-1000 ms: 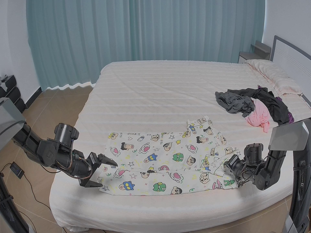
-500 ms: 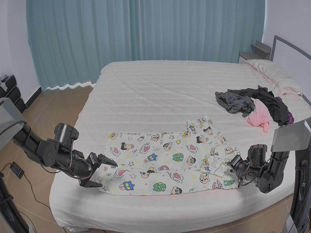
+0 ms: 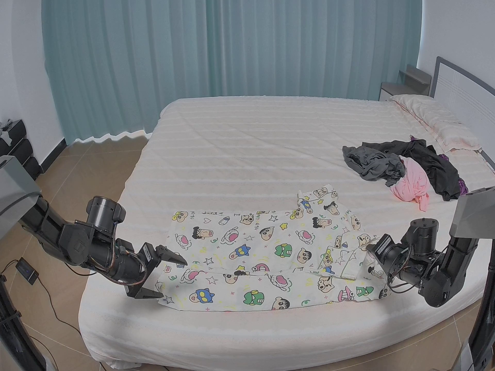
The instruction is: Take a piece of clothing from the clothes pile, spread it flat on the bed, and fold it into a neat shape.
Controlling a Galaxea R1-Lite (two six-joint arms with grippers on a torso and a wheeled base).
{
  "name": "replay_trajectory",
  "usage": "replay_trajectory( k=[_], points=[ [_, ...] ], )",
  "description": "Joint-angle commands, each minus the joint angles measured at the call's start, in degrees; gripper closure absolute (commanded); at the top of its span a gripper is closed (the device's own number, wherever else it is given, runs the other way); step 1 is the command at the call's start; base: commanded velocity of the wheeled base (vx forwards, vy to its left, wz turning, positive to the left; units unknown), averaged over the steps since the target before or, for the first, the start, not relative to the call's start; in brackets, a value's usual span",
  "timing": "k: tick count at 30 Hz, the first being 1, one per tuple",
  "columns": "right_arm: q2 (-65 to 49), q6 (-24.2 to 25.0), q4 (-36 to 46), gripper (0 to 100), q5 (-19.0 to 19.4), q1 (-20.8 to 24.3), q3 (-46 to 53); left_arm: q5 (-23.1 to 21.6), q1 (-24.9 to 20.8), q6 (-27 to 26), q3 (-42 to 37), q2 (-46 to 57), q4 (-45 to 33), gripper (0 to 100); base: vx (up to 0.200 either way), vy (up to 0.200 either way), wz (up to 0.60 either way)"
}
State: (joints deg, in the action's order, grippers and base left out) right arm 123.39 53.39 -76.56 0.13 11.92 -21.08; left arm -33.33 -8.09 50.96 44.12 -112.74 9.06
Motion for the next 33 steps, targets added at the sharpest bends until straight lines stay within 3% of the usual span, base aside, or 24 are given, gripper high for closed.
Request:
replay_trajectory(
  k=[1, 5, 23, 33],
  points=[
    [-5.4, -0.9, 1.9, 100, -0.5, 1.5, 1.1, 0.0, 0.0, 0.0, 0.0, -0.1, 0.0, 0, 0.0, 0.0, 0.0],
    [-8.0, -1.0, 5.7, 100, -2.3, 2.7, 0.6, 0.0, 0.0, 0.0, 0.0, -0.1, 0.1, 0, 0.0, 0.0, 0.0],
    [-19.2, -2.5, 22.2, 100, -2.4, 8.4, 0.8, 0.0, 0.0, -0.1, -0.1, -0.1, 0.1, 0, 0.0, 0.0, 0.0],
    [-20.7, -4.1, 28.3, 100, -2.5, 8.6, 0.2, 0.0, 0.0, -0.1, -0.1, -0.1, 0.1, 0, 0.0, 0.0, 0.0]
  ],
)
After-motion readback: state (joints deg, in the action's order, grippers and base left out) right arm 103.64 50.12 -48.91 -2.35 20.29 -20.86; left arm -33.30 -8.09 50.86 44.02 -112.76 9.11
